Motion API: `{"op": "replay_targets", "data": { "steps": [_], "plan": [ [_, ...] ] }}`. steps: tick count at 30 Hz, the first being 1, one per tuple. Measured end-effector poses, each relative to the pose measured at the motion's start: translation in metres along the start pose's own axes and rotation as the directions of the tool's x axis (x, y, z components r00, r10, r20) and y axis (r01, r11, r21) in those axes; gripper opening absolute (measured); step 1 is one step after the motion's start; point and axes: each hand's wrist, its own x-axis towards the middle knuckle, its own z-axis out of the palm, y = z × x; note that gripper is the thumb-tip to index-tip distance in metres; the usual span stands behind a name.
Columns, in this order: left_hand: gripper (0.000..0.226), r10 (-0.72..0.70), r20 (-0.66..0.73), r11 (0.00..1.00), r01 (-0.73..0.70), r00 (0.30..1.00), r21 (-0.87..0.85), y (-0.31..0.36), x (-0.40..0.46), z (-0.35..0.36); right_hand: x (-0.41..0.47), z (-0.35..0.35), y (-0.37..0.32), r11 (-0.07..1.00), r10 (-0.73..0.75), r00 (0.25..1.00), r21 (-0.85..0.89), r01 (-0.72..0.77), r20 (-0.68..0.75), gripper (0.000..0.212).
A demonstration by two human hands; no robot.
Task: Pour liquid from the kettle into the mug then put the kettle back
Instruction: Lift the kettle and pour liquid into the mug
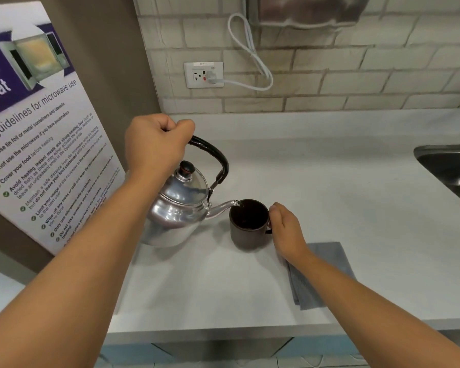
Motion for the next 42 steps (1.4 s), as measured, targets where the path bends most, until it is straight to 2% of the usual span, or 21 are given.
{"op": "replay_targets", "data": {
  "steps": [17, 28, 42],
  "plan": [
    [0.033, 0.101, 0.046, 0.987, -0.106, 0.994, 0.124, 0.017, 0.005, 0.002, 0.001, -0.001, 0.002, 1.000, 0.013, 1.000, -0.010, -0.013, 0.022, 0.033],
    [0.032, 0.084, 0.073, 0.980, -0.095, 0.994, 0.174, 0.029, 0.008, -0.003, 0.001, -0.002, 0.001, 0.999, 0.009, 0.999, -0.046, -0.007, 0.035, 0.032],
    [0.030, 0.127, 0.076, 0.960, -0.142, 0.989, 0.240, 0.037, 0.013, -0.005, 0.001, -0.002, 0.000, 0.999, 0.005, 0.999, -0.052, -0.003, 0.039, 0.032]
  ]
}}
